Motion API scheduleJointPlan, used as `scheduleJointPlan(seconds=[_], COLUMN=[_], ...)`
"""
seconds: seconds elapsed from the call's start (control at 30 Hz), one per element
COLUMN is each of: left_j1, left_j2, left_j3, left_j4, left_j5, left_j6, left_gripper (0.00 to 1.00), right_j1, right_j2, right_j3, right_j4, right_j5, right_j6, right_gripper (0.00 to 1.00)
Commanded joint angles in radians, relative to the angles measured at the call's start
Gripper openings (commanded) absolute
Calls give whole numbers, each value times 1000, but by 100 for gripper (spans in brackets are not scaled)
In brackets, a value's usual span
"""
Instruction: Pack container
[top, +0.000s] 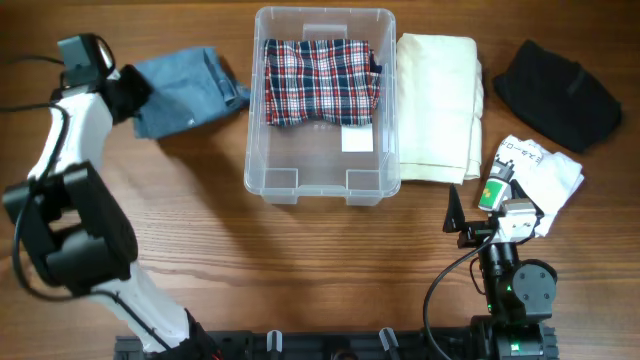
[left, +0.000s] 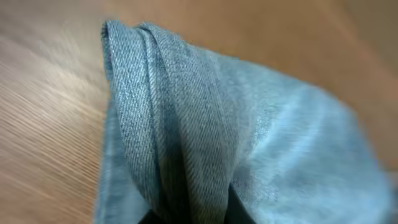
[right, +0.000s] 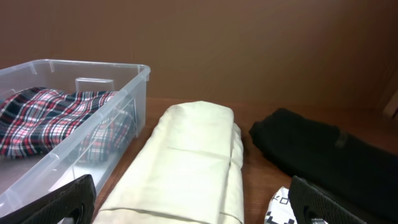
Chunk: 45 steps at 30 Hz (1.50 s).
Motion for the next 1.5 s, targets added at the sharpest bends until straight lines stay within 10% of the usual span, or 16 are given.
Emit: scheduleJointPlan(seconds=[0.0,0.77,1.47], left_j1=[8,-312,-689], left_j2=[-137,-597,-265], left_j3=[6,98,95], left_j4=[14,23,-146], left_j5=[-11,18,93], left_j6=[12,3,-266], left_gripper=[4,4,4], right_j1=[-4,-4,-4], right_j2=[-3,-3,-3], right_j3=[-1,-1,-1], right_j4=[5,5,5], right_j5=[9,9,9], right_j6=[-5,-5,-5], right_gripper=[100,100,100])
